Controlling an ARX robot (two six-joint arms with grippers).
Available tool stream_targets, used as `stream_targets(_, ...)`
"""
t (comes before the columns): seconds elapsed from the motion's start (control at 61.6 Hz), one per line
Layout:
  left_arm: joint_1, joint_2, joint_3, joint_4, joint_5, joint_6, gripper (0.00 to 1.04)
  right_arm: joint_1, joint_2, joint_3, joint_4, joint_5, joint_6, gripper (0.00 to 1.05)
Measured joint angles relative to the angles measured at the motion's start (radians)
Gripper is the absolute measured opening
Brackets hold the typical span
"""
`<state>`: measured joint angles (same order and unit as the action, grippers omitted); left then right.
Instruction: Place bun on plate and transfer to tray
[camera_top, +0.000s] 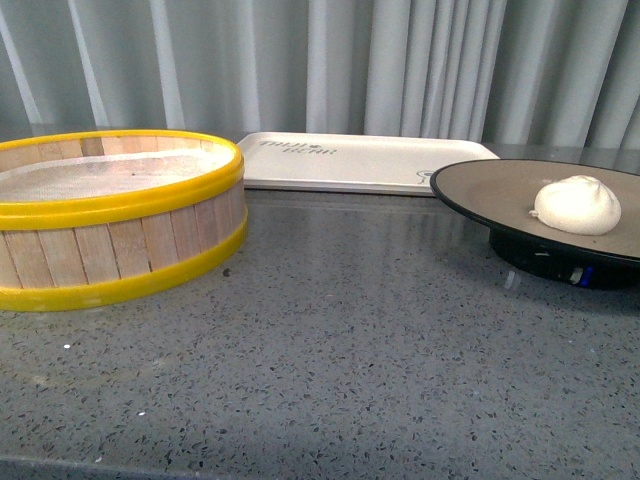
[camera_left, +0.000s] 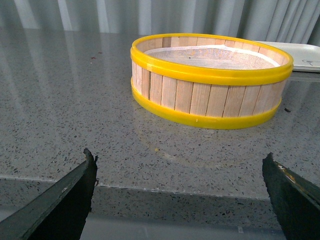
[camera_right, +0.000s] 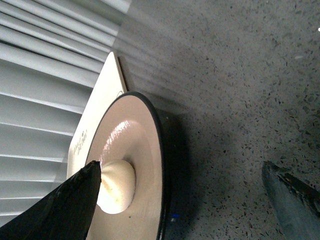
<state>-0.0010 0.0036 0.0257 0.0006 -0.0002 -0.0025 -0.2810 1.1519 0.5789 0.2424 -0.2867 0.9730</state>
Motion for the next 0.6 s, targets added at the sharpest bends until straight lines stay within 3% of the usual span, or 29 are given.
stream_targets(0.13,0.0,0.0,0.0,0.0,0.0,0.0,0.98,0.009,0.071,0.011,0.024,-0.053,0.015,0.96)
stream_targets(0.357,0.0,0.0,0.0,0.0,0.0,0.0,0.98,0.115,0.125,0.031,0.085,-0.098,0.084,0.96)
stream_targets(0.6,0.0,0.0,0.0,0.0,0.0,0.0,0.98,0.134,0.137,0.048,0.106,-0.104,0.132,0.56)
